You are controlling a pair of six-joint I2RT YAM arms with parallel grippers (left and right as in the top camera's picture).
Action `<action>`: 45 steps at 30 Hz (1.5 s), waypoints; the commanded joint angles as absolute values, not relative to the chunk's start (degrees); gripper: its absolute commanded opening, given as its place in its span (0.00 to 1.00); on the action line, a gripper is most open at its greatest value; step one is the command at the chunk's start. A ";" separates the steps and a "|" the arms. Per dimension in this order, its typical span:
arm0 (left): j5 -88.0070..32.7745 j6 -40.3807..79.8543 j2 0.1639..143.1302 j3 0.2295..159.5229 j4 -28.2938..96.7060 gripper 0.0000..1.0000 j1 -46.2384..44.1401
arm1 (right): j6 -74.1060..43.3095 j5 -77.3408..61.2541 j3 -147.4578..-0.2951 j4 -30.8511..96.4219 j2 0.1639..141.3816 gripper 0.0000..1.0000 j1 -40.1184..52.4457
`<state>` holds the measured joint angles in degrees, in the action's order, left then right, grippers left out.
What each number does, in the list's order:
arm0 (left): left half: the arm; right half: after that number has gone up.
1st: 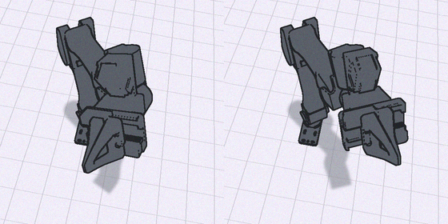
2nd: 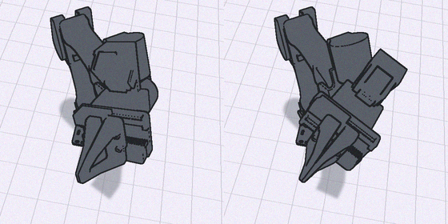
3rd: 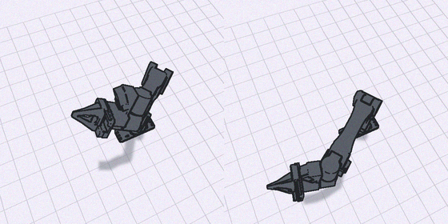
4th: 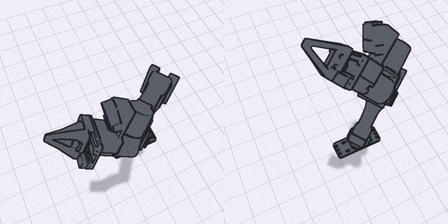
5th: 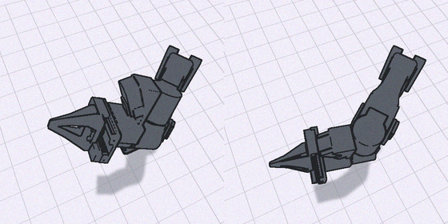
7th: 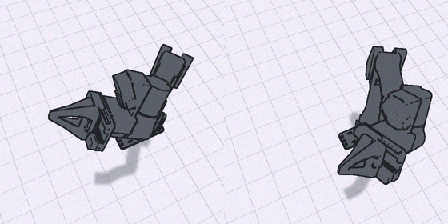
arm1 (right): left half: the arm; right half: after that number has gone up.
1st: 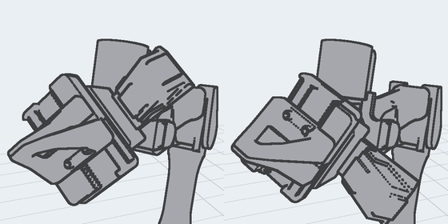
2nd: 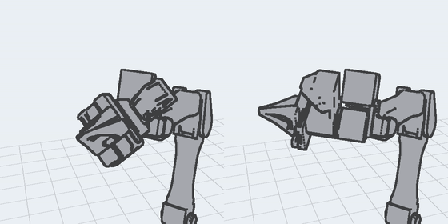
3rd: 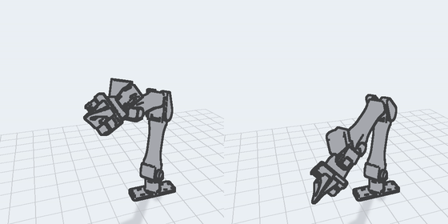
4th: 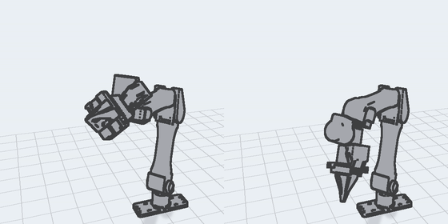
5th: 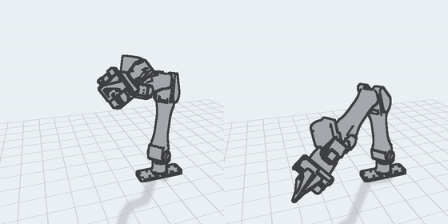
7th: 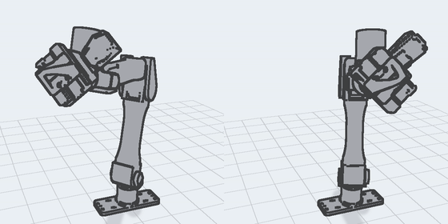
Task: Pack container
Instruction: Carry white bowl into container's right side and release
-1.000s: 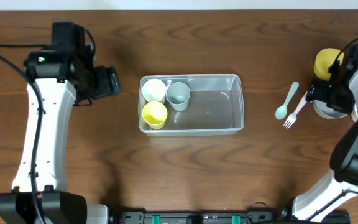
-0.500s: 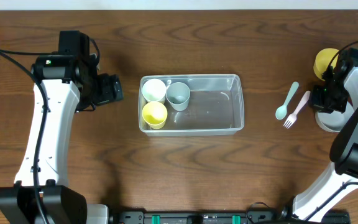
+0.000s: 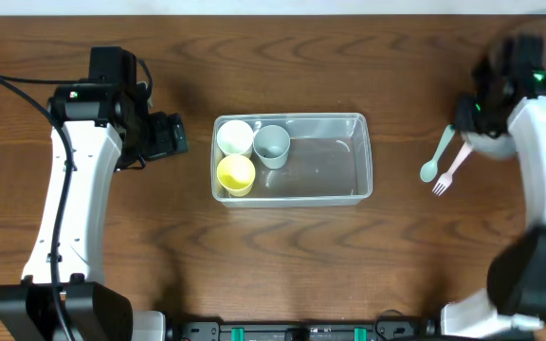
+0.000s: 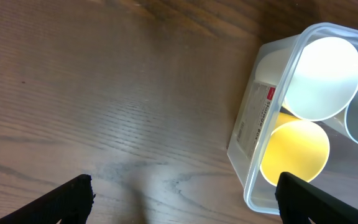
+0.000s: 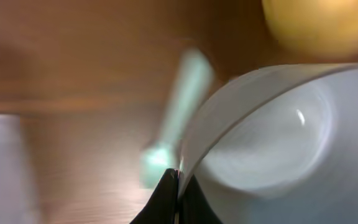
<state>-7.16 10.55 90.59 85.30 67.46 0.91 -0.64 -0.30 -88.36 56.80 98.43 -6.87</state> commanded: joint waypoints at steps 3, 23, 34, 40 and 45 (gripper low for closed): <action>-7.33 11.07 90.54 85.27 67.59 0.94 0.89 | 1.83 -0.03 -91.79 54.72 88.03 0.01 9.04; -7.31 11.05 90.54 85.27 67.81 0.94 0.91 | 1.13 -0.69 -89.43 55.02 110.54 0.01 31.99; -7.29 11.03 90.54 85.27 67.83 0.94 0.91 | 1.43 -0.12 -89.45 53.98 114.02 0.36 29.82; -7.29 11.03 90.54 85.27 67.83 0.94 0.91 | 0.21 0.01 -92.71 57.19 111.98 0.68 29.23; -7.29 11.03 90.54 85.27 67.83 0.94 0.91 | -2.17 7.84 -100.42 58.48 104.38 0.80 25.74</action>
